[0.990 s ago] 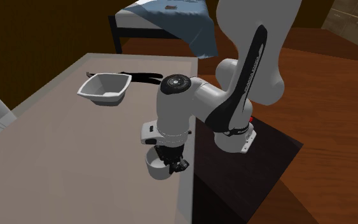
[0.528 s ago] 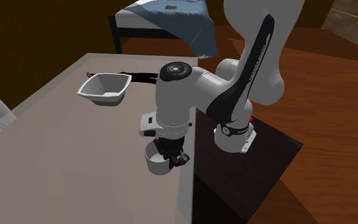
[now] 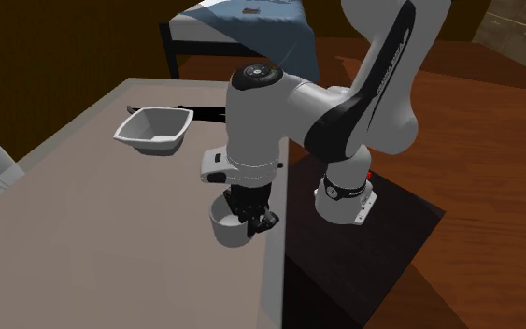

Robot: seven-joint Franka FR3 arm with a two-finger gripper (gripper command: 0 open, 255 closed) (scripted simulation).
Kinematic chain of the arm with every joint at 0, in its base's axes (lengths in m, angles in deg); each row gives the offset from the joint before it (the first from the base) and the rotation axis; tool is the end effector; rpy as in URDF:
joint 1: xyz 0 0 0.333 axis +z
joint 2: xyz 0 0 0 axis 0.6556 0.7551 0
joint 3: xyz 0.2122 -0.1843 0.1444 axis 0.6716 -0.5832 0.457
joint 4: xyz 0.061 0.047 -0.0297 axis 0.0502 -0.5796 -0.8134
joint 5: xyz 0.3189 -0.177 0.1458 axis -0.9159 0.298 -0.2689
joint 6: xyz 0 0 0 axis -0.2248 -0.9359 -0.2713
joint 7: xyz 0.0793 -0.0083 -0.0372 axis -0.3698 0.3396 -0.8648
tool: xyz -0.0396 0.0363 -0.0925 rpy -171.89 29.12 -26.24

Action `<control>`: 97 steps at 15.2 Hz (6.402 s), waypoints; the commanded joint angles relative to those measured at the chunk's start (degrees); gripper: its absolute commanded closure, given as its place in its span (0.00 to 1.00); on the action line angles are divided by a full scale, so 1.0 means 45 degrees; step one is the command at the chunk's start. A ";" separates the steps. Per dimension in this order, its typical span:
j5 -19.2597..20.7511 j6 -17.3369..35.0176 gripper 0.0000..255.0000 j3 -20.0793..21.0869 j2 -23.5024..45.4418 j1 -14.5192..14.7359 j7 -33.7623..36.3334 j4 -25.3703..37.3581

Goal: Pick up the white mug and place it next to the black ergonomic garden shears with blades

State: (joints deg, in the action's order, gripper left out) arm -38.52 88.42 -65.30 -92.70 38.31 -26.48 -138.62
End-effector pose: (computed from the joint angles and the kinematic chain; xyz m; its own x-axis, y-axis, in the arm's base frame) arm 0.3449 -0.0122 0.3447 0.9890 0.1397 0.0485 0.1374 -0.9893 0.0491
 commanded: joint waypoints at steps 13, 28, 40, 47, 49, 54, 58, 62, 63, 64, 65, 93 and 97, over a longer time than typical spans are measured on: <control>-0.0120 -0.3112 1.00 -0.0016 -0.1590 0.0080 -0.0124 0.1515; 0.2807 -0.5333 1.00 -0.3721 -0.6184 -0.3157 -0.4566 -0.0616; 0.5888 -0.5934 1.00 -0.7691 -0.6318 -0.5956 -0.8952 0.0391; 0.7113 -0.5662 1.00 -1.0082 -0.5068 -0.6343 -1.1235 0.2074; 0.7337 -0.5555 1.00 -1.0780 -0.4633 -0.6254 -1.1854 0.2672; 0.7637 -0.5284 1.00 -1.2621 -0.3489 -0.5640 -1.3373 0.4362; 0.7620 -0.5104 1.00 -1.4281 -0.2572 -0.4717 -1.4582 0.5902; 0.7434 -0.5017 1.00 -1.6236 -0.1760 -0.3322 -1.5773 0.7616; 0.7379 -0.5022 1.00 -1.6784 -0.1597 -0.2886 -1.6059 0.8074; 0.7325 -0.5040 1.00 -1.7355 -0.1457 -0.2415 -1.6338 0.8546; 0.7276 -0.5082 1.00 -1.8030 -0.1337 -0.1836 -1.6640 0.9101; 0.9681 -0.1385 1.00 -2.2942 -0.1869 0.1275 -1.5524 0.7563; 0.9687 -0.1388 1.00 -2.2942 -0.1874 0.1275 -1.5521 0.7565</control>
State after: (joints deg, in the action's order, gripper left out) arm 5.05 82.07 -168.54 -101.06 43.96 -96.33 -104.46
